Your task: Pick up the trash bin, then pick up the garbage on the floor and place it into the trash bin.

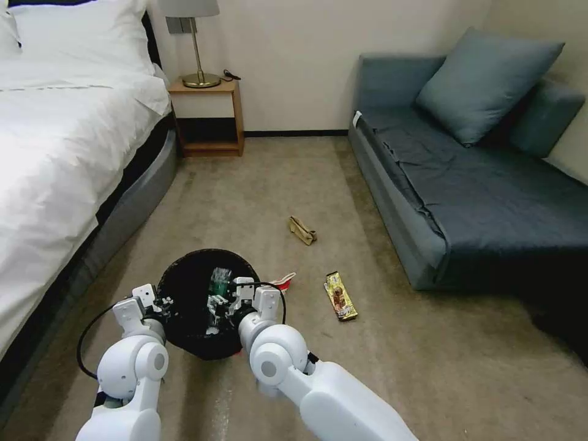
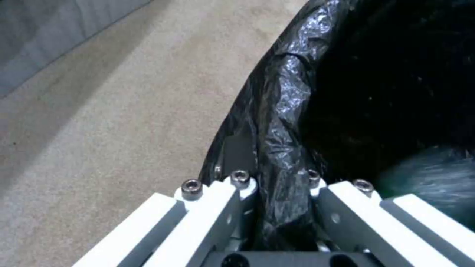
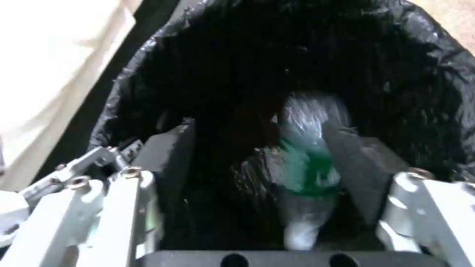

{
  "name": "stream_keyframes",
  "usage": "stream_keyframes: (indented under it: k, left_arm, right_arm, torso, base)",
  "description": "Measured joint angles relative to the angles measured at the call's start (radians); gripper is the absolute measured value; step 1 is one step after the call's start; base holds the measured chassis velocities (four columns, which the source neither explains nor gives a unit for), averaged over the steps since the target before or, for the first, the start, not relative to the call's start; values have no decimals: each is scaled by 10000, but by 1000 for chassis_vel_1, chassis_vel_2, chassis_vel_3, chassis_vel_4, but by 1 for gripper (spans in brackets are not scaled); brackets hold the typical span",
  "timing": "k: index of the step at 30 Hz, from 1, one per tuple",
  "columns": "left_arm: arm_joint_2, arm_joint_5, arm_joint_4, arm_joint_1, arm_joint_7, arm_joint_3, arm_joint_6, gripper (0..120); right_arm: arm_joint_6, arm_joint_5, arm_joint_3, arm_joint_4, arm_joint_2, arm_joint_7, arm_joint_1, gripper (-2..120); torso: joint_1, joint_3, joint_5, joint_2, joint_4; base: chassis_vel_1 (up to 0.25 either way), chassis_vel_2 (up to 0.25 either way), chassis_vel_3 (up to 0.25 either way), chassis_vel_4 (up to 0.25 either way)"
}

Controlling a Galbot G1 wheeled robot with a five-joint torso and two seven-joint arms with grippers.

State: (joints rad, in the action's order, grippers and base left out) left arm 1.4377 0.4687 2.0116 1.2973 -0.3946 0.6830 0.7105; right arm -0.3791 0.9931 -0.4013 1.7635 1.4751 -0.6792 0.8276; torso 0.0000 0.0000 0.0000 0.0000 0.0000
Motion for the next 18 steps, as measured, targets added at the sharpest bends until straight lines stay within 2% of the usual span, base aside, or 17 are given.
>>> stream_keyframes:
  k: [2,3,5,9,13,14,16,18]
  left_arm:
    - [-24,38,49,26,1,60,13,3]
    - [-24,38,49,26,1,60,13,3]
    - [-54,44,49,27,1,143,15,3]
    - [-109,44,58,19,0,234,15,3]
    - [-180,67,84,-5,-1,321,15,3]
    - [-180,67,84,-5,-1,321,15,3]
    - [-229,91,86,-36,-2,353,15,3]
    - [-246,96,85,-65,-3,378,15,3]
  right_arm:
    - [3,6,71,139,42,24,17,79]
    - [3,6,71,139,42,24,17,79]
    - [75,-93,286,372,1,118,89,89]
    - [378,-558,842,863,-261,592,332,98]
    - [1248,-2966,2208,1592,-983,1753,1185,100]
    - [1248,-2966,2208,1592,-983,1753,1185,100]
    - [1622,-4122,3050,2149,-1442,2238,1909,100]
    - [1889,-4784,3603,2520,-1695,2692,2471,100]
  torso:
    - [0,0,0,0,1]
    - [0,0,0,0,1]
    - [0,0,0,0,3]
    - [0,0,0,0,3]
    - [0,0,2,0,0]
    - [0,0,2,0,0]
    - [0,0,2,0,0]
    - [0,0,2,0,-1]
  base:
    - [0,0,0,0]
    - [0,0,0,0]
    - [0,0,0,0]
    - [0,0,0,0]
    - [0,0,0,0]
    - [0,0,0,0]
    - [0,0,0,0]
    - [0,0,0,0]
